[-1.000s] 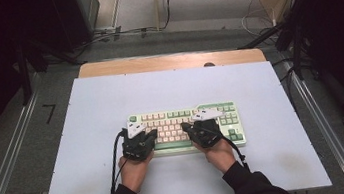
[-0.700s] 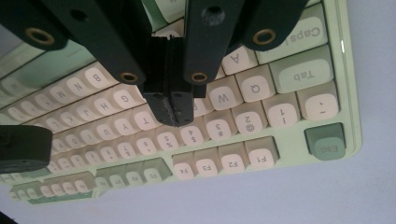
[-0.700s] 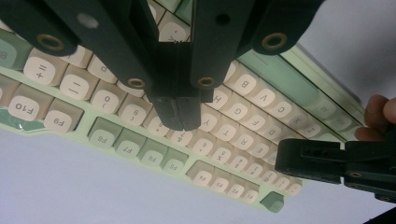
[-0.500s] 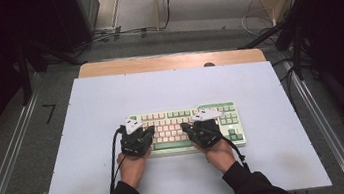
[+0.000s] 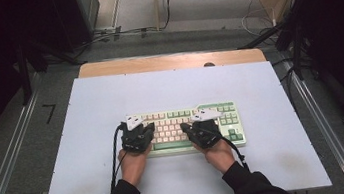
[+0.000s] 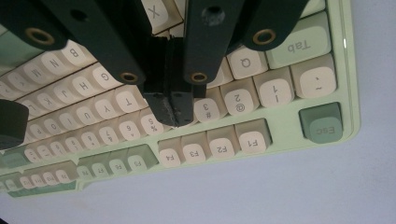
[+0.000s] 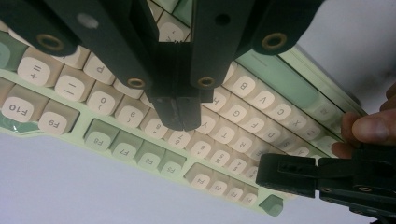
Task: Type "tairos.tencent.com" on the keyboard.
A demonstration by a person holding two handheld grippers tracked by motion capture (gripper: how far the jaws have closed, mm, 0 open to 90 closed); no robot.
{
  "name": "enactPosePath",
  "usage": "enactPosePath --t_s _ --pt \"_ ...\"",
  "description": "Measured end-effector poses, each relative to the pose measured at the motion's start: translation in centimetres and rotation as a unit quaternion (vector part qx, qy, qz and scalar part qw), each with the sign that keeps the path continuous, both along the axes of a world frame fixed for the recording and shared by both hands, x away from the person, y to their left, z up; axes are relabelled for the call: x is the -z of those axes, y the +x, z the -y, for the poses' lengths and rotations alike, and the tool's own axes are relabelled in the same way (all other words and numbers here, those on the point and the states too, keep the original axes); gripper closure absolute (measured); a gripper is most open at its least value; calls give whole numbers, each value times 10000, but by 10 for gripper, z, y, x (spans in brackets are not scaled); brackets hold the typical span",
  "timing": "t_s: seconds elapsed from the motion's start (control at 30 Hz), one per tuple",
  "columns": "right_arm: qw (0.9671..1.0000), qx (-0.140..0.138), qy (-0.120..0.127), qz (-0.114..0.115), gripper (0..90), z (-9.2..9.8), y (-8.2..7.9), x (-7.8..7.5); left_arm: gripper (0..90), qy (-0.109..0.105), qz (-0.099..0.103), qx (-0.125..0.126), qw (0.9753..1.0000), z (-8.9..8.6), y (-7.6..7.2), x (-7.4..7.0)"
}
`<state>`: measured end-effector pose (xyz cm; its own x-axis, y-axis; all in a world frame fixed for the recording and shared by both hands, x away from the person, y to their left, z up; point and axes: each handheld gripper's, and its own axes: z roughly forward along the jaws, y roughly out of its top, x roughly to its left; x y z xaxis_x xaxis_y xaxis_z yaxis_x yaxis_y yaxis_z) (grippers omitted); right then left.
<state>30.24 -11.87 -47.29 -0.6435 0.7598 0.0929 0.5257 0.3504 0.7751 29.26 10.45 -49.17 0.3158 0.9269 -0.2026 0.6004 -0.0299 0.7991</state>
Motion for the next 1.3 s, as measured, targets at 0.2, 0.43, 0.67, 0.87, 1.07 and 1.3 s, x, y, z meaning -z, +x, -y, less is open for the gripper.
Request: enactPosePath --t_s 0.2,0.43,0.67,0.87,1.07,1.3 --pt "10000 -4 2 -5 874 0 0 0 900 1 -19 12 10000 1 2 1" --pt "10000 -4 2 -5 874 0 0 0 900 14 -45 29 10000 2 2 1" --pt "10000 -6 4 -9 874 0 0 0 900 94 -128 100 9998 4 2 4" --pt "10000 -11 -5 -11 874 0 0 0 900 -2 -29 75 10000 3 0 -1" --pt "10000 -35 -11 -4 874 -1 0 1 900 -55 32 59 10000 1 -2 -5" --pt "10000 -57 -17 -6 874 -2 -1 1 900 -67 47 73 9999 1 -4 -7"
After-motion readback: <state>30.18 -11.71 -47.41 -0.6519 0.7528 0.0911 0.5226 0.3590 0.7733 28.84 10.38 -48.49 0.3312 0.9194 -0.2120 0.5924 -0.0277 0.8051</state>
